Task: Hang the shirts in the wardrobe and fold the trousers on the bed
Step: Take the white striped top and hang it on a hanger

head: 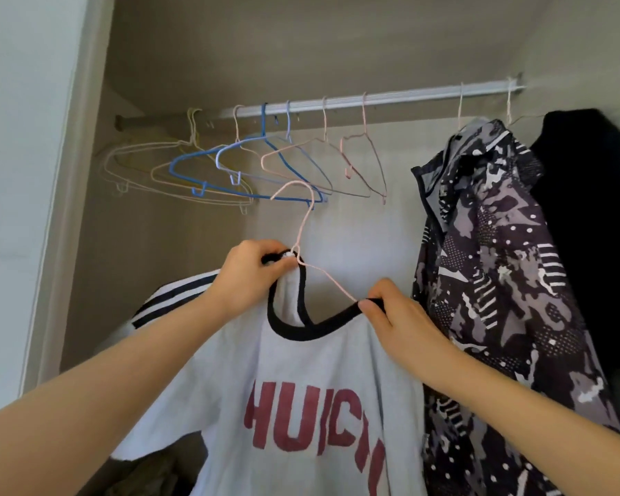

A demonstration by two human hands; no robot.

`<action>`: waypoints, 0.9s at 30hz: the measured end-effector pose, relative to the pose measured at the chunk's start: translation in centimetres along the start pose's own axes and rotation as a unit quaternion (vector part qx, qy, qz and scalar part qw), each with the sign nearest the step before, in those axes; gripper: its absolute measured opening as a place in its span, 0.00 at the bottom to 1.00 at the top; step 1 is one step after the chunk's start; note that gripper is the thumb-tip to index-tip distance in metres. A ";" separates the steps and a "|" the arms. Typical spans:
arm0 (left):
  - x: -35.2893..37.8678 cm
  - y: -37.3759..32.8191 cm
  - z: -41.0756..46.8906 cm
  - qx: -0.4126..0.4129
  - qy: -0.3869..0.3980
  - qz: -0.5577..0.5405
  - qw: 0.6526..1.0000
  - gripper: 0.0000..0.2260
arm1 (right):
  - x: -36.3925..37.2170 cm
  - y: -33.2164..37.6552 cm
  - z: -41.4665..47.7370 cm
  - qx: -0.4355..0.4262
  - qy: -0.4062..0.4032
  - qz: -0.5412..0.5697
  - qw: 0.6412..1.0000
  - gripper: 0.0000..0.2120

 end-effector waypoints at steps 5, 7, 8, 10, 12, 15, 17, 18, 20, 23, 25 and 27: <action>3.8 -3.3 -0.9 0.044 0.100 -0.004 0.994 0.07 | -1.2 2.0 2.1 -0.018 -0.049 0.025 0.998 0.09; 4.4 -3.8 -1.0 0.055 0.117 0.005 0.992 0.09 | -1.9 2.4 2.6 -0.034 -0.063 0.005 0.997 0.10; 4.1 -3.7 -1.0 0.054 0.117 0.005 0.992 0.09 | -2.3 2.3 2.8 -0.035 -0.064 -0.003 0.997 0.10; 3.4 -3.4 -0.8 0.053 0.114 0.010 0.992 0.07 | -3.0 1.6 2.9 -0.024 -0.064 -0.007 0.998 0.09; 2.8 -2.8 -0.9 0.049 0.114 0.013 0.992 0.07 | -3.5 0.8 3.0 -0.014 -0.065 -0.005 0.998 0.09; 2.1 -1.5 -0.9 0.024 0.126 0.011 0.992 0.06 | -4.0 -0.4 3.2 -0.005 -0.080 0.002 0.997 0.10; 1.0 -0.4 -0.7 0.000 0.116 0.031 0.993 0.06 | -4.6 -1.3 3.3 0.005 -0.095 0.011 0.995 0.10; 0.2 0.2 -0.4 -0.009 0.096 0.045 0.994 0.08 | -5.0 -1.7 3.3 0.012 -0.105 0.017 0.994 0.09; -1.4 1.1 0.0 -0.033 0.039 0.063 0.997 0.12 | -5.7 -2.2 3.4 0.026 -0.125 0.037 0.991 0.10; -2.4 1.3 0.4 -0.064 -0.015 0.046 0.997 0.11 | -6.0 -2.4 3.8 0.039 -0.135 0.057 0.988 0.10; -1.8 0.9 0.6 -0.070 0.001 0.026 0.997 0.11 | -5.8 -2.1 4.1 0.040 -0.139 0.065 0.987 0.09; -0.9 0.6 0.6 -0.064 0.027 0.015 0.997 0.13 | -5.5 -1.7 4.4 0.035 -0.142 0.061 0.987 0.09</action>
Point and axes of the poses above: each hand's wrist, its own z-axis towards the middle knuckle, its own x-axis out of the palm, y = z × x, the point moved 6 cm from there along z, towards the middle knuckle, and after that the axes turned 12 degrees about -z, right-handed, at the moved point
